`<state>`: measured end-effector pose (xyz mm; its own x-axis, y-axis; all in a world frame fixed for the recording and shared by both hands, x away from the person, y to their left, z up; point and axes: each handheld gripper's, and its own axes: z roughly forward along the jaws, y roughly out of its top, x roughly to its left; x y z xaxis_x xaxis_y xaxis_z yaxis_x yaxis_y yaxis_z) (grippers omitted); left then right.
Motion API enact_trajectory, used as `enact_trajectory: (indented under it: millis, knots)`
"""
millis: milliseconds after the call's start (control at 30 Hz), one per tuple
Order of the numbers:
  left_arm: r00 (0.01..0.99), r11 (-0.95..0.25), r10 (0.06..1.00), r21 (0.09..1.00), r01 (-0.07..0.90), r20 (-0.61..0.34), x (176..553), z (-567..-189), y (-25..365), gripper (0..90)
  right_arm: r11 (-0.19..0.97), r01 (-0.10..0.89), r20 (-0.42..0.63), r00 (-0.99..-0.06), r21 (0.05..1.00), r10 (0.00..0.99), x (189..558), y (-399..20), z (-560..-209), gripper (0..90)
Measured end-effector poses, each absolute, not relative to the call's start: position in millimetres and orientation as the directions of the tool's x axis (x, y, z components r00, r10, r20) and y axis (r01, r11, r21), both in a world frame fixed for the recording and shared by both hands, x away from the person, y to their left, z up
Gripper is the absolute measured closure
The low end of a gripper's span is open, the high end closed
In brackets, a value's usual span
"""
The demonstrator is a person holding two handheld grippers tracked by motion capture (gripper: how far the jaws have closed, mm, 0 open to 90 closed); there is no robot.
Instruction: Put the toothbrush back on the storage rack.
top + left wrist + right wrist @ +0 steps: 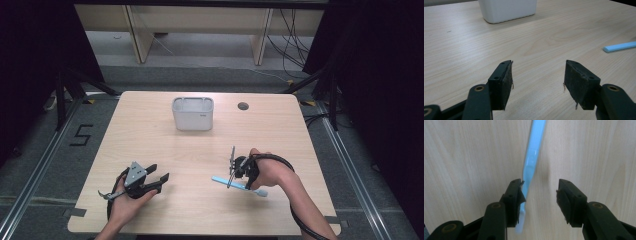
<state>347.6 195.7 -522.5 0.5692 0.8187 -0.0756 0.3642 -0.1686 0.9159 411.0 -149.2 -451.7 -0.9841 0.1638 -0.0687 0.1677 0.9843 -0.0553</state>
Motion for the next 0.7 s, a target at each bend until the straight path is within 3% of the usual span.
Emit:
enact_trajectory:
  millis: [200,700]
  knots:
    - [0.570,-0.172,0.818,0.913,0.370,-0.077,347.3,-522.1,196.6,39.0,0.992,0.124,-0.063,-0.991,-0.030,0.121,416.4,-141.5,-457.1,55.7]
    - [0.570,-0.176,0.818,0.911,0.372,-0.074,347.0,-521.9,196.5,39.0,0.991,0.130,-0.044,-0.991,-0.026,0.129,418.2,-124.9,-467.9,64.0]
